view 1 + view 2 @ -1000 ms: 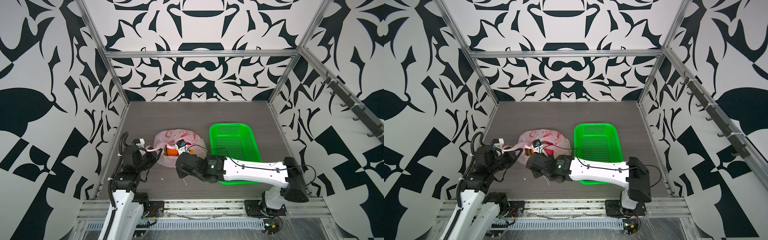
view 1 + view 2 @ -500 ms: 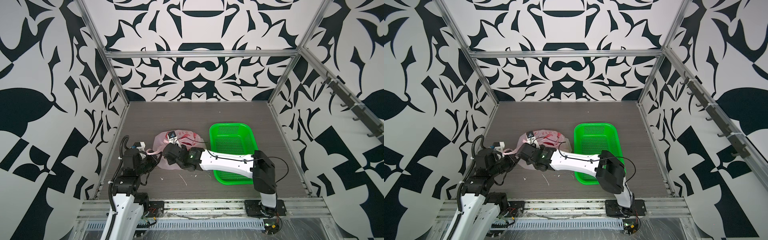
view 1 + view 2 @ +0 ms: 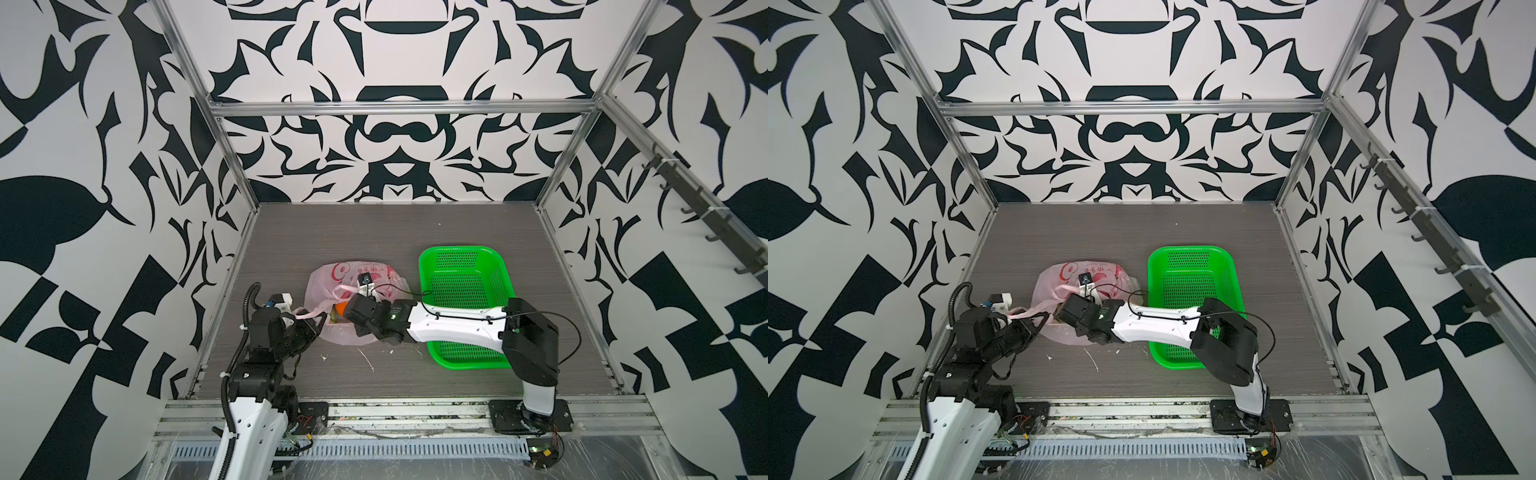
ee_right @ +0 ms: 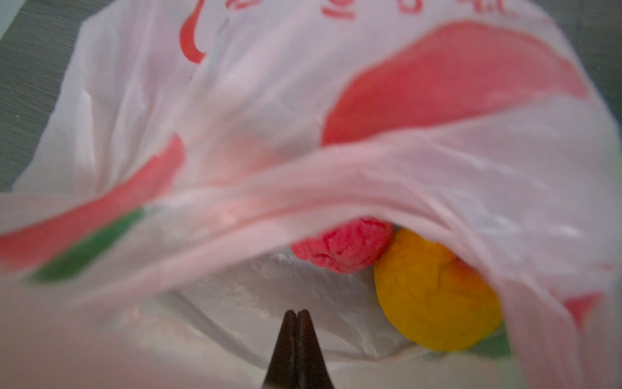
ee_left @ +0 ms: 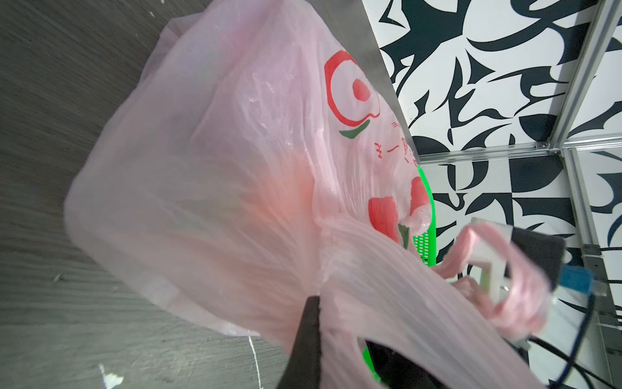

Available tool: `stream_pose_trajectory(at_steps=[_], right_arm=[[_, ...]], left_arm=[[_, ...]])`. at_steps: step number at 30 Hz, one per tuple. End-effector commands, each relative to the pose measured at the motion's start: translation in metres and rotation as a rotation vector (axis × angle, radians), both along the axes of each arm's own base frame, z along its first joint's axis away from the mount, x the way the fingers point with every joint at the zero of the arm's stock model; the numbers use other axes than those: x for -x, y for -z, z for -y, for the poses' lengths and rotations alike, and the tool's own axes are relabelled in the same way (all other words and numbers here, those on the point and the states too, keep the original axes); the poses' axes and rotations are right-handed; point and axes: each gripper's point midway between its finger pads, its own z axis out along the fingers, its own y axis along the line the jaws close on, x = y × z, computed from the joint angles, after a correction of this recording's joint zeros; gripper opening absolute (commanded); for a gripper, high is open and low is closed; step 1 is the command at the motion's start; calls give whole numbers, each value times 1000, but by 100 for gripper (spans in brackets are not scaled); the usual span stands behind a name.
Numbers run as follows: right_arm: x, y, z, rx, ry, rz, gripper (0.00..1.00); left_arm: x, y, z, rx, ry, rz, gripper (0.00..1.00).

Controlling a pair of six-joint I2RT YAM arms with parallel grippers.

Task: Untie the knot of the plastic bag and take out the fruit
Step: Pick up the fruit from the plastic bag.

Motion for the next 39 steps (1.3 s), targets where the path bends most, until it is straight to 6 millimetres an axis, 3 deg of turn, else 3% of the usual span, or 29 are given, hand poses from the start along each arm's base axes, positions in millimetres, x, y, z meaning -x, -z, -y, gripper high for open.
stream_pose_trajectory(at_steps=[1,7,14,19,39], right_arm=[[5,-16,9,-66,59,-10,2],[5,-19,6,-80,52,-10,2],[-11,-38,-34,-120,-29,18,6],[-22,-37,-56,-134,-67,11,10],[-40,-33,-74,-152,-96,7,26]], left_arm=[[4,9,1,19,1,-20,0],[7,19,2,23,6,-42,0],[11,30,4,28,13,-68,0],[12,32,2,22,6,-70,0],[10,26,-2,8,-16,-41,0]])
